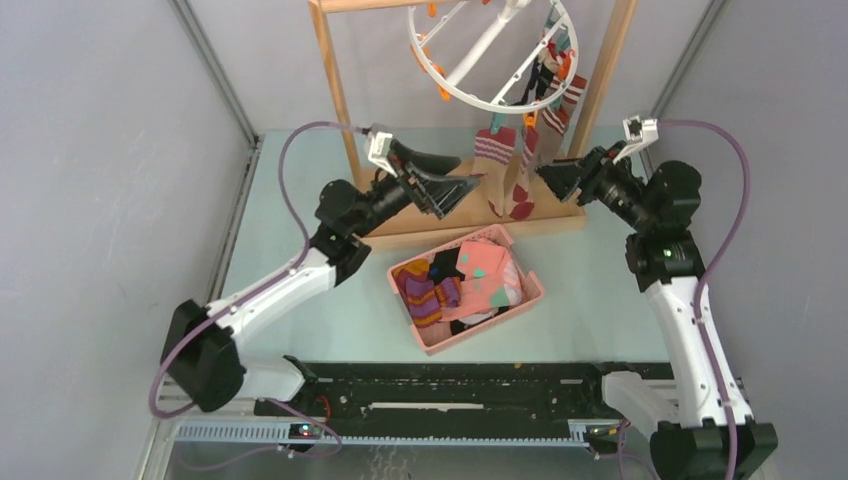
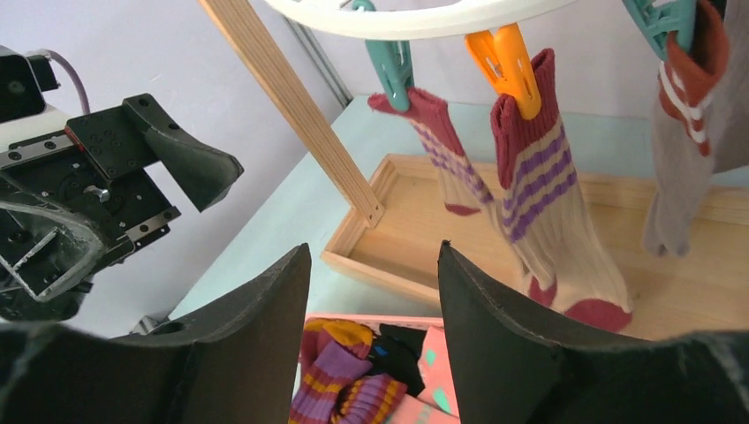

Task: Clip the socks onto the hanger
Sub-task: Reset both arms

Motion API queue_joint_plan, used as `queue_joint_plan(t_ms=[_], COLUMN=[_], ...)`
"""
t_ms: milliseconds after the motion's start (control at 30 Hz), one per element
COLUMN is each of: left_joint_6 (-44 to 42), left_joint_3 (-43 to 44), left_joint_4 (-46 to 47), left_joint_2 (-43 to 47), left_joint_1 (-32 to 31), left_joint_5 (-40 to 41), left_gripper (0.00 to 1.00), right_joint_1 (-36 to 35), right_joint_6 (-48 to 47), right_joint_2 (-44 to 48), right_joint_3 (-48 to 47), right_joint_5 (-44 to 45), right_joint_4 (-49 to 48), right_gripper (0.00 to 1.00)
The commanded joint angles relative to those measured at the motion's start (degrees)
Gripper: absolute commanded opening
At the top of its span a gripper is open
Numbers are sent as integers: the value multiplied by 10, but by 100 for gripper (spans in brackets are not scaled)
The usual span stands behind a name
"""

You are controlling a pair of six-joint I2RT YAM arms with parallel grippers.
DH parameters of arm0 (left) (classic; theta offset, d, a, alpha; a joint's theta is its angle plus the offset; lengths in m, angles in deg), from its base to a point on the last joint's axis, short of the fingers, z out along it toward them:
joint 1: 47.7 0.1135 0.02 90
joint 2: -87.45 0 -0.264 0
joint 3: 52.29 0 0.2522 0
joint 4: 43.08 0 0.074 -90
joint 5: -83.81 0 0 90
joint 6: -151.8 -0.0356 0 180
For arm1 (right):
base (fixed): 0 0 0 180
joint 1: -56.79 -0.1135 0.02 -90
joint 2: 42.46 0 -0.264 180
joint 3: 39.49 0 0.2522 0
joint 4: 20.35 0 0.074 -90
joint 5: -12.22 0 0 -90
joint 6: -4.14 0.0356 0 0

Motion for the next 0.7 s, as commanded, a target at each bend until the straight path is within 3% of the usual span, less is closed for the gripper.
queue_joint_plan(t_ms=[0, 133, 367, 500, 567, 667], left_joint_6=[-49, -88, -105, -86, -82, -85], left_joint_3=[-75, -136, -266, -333, -347, -351], left_joint_4=[-50, -129, -200, -227, -248, -283], left_joint_2=[93, 173, 323, 404, 430, 459], left_joint_1=[-3, -1, 11, 22, 29, 41], left_joint_5=[13, 33, 81, 108, 115, 119], left_gripper=[95, 96, 100, 100, 100, 100], right_joint_1=[0, -14, -62, -61, -59, -54], right_joint_6=[-50, -78, -151, -138, -105, -60], right_joint_2=[57, 114, 189, 224, 248, 280], right_joint_3=[42, 100, 183, 214, 234, 253], right_joint_5=[21, 24, 58, 76, 125, 196], right_joint_4=[17, 3, 56, 98, 103, 114], right_gripper=[63, 65, 81, 88, 97, 100])
